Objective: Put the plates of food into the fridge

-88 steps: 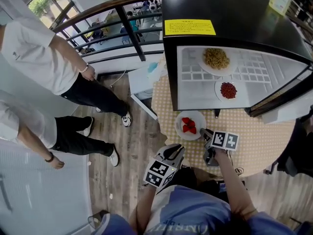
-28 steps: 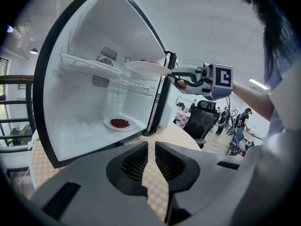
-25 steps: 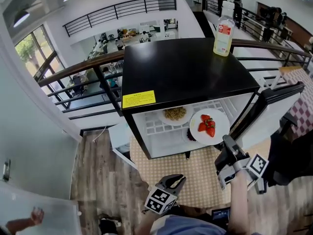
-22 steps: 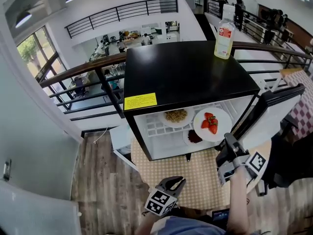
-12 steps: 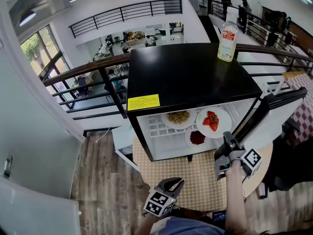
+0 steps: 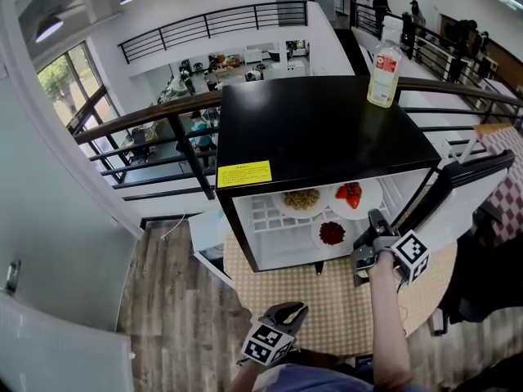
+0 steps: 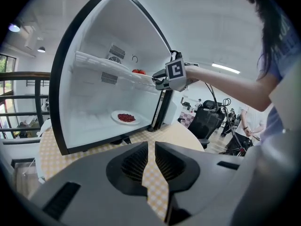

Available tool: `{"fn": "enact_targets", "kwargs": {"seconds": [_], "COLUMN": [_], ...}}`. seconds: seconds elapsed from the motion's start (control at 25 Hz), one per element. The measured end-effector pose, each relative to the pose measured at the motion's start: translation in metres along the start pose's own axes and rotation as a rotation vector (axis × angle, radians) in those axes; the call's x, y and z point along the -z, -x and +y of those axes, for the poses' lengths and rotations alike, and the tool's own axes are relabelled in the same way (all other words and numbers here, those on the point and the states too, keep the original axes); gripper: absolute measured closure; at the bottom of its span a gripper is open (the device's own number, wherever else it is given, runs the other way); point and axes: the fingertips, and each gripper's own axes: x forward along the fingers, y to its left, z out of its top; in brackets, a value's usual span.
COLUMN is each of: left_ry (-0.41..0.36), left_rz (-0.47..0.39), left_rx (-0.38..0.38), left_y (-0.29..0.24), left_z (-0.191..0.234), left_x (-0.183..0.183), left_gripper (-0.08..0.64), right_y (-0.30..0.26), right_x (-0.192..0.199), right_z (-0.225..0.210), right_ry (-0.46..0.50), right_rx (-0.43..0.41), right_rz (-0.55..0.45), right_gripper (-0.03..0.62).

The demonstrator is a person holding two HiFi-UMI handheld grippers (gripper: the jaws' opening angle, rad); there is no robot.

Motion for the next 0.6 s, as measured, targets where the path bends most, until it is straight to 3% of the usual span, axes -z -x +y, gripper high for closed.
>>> {"fn": "enact_targets", "kwargs": {"seconds": [0.32, 0.44, 0.56, 0.6], "left_ry": [0.007, -0.002, 0.003, 0.002], "left_rz": [-0.002, -0.01, 0.004, 0.008], "left_rx": [-0.005, -0.016, -0.01, -0.009], "left_y": [0.005, 0.007, 0.011, 0.012], "left_z": [0.002, 0.006, 0.005, 0.004], "left_x": [-0.002, -0.001, 0.0, 0.0], "left_gripper": [0.518, 0.518, 0.518, 0.518], "right_y": [-0.015, -0.011, -0.004, 0.0], "right_x": [0.003, 0.003, 0.003, 0.004], "right_z": [0.011, 0.01, 0.005, 0.004], "right_ry": [0.264, 0.384, 0.515, 0.54], "right_rx": [-0.016, 0.028, 0.089, 0.097], "right_rz": [0.028, 0.036, 0.044, 0.049], "right_gripper": [0.549, 0.529, 0.425, 0.42]}}
